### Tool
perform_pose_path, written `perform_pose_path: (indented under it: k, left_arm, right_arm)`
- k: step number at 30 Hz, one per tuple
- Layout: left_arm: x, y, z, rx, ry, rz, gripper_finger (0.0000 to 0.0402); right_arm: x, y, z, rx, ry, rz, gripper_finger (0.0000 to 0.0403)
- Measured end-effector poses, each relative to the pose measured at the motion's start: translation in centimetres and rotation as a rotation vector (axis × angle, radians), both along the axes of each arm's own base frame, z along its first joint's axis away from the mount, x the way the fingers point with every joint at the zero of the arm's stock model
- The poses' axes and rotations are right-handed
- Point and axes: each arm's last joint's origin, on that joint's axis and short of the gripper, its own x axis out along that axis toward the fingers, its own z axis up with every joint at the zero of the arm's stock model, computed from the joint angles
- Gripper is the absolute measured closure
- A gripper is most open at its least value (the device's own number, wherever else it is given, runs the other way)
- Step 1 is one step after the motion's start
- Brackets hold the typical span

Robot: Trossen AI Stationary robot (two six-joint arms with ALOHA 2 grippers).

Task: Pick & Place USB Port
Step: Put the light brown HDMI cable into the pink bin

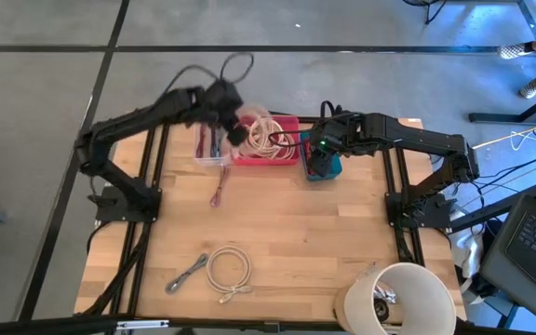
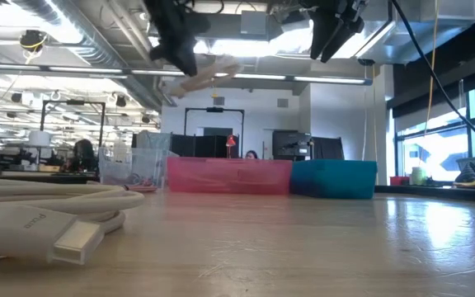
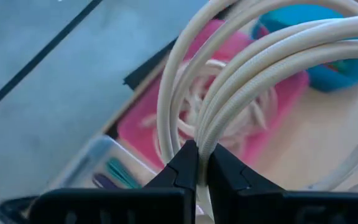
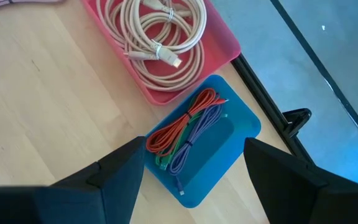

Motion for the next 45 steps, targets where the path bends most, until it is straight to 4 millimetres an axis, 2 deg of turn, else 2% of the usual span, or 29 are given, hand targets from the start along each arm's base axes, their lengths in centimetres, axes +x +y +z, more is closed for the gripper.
perform_pose_path:
  k: [6, 10, 13, 19, 35, 40, 45]
  left_arm:
    - [2.1, 5.6, -1.1, -0.009, 0.081, -0.006, 0.0391]
    - [3.5, 8.4, -3.0, -0.073, 0.096, -0.013, 0.0391]
    - [4.3, 9.8, -4.9, -0.114, 0.130, -0.011, 0.0391]
    - [5.7, 10.7, -8.7, -0.187, 0.215, -0.017, 0.0391]
    - [7.6, 12.2, -16.0, -0.304, 0.339, -0.034, 0.0391]
    - [7.9, 12.4, -17.1, -0.315, 0.356, -0.039, 0.0391]
    - [8.0, 12.6, -17.1, -0.298, 0.342, -0.038, 0.0382]
  right_arm:
    - [-0.1, 0.0, 0.0, 0.003, 0.009, -0.007, 0.0128]
    - [-0.5, 0.0, -0.2, 0.009, 0.042, -0.021, 0.0128]
    - [-0.5, 0.1, -0.2, 0.012, 0.050, -0.024, 0.0128]
    - [-0.7, 0.1, -0.3, 0.018, 0.065, -0.040, 0.0128]
    - [-0.7, 0.1, -0.3, 0.018, 0.064, -0.040, 0.0128]
    - [-0.7, 0.1, -0.3, 0.018, 0.064, -0.040, 0.0128]
    - [-0.7, 0.1, -0.3, 0.018, 0.064, -0.040, 0.0128]
